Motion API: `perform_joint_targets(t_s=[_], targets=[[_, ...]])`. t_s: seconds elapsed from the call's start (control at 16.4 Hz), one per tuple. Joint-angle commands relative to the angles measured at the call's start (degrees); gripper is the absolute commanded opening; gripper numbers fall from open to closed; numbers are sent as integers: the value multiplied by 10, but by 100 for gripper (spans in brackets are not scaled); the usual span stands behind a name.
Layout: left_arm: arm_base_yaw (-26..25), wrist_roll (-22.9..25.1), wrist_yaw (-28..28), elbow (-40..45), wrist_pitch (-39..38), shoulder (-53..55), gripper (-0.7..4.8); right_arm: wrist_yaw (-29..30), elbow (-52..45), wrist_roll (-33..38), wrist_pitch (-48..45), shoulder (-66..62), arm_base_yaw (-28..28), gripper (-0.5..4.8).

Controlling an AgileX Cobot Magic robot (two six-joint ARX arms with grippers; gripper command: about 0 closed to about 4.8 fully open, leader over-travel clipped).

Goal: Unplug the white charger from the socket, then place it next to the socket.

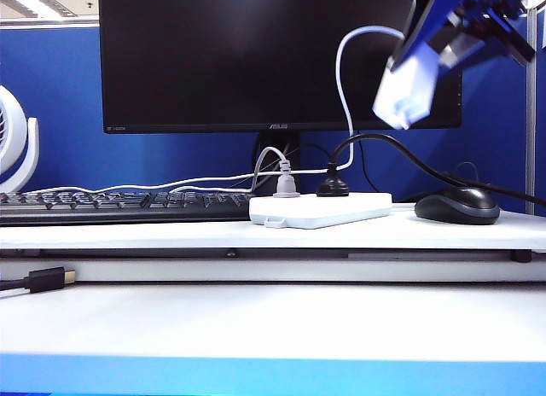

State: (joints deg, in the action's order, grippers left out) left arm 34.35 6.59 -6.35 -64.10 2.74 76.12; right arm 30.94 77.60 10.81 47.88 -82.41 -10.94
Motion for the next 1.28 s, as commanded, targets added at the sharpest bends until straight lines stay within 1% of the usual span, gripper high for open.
perform_joint_targets(t_s=[0.06, 0.24, 0.43, 0.61, 0.73, 0.79, 1.04, 1.16, 1.22, 1.28], targets=[[1, 2, 1, -2, 6, -2, -5, 1, 4, 19, 9, -20, -1, -1], [1, 2, 1, -2, 6, -2, -5, 3, 4, 32, 10, -73, -2, -1], [1, 2, 1, -2, 5, -2, -5, 24, 4, 32, 1, -120, -2, -1], [1, 2, 1, -2, 3, -2, -5, 23, 4, 57, -37, -148, -2, -1], [1, 2, 1, -2, -2, -2, -5, 17, 4, 89, -83, -163, -2, -1], [1, 2, 1, -2, -2, -2, -5, 14, 4, 101, -89, -166, -2, -1], [1, 2, 1, -2, -4, -2, -5, 10, 4, 148, -83, -172, -2, -1], [1, 2, 1, -2, -5, -2, -5, 12, 4, 148, -78, -172, -2, 5], [1, 2, 1, -2, -5, -2, -5, 12, 4, 147, -72, -172, -1, 23], [1, 2, 1, -2, -5, -2, -5, 11, 4, 147, -66, -172, -1, 21]])
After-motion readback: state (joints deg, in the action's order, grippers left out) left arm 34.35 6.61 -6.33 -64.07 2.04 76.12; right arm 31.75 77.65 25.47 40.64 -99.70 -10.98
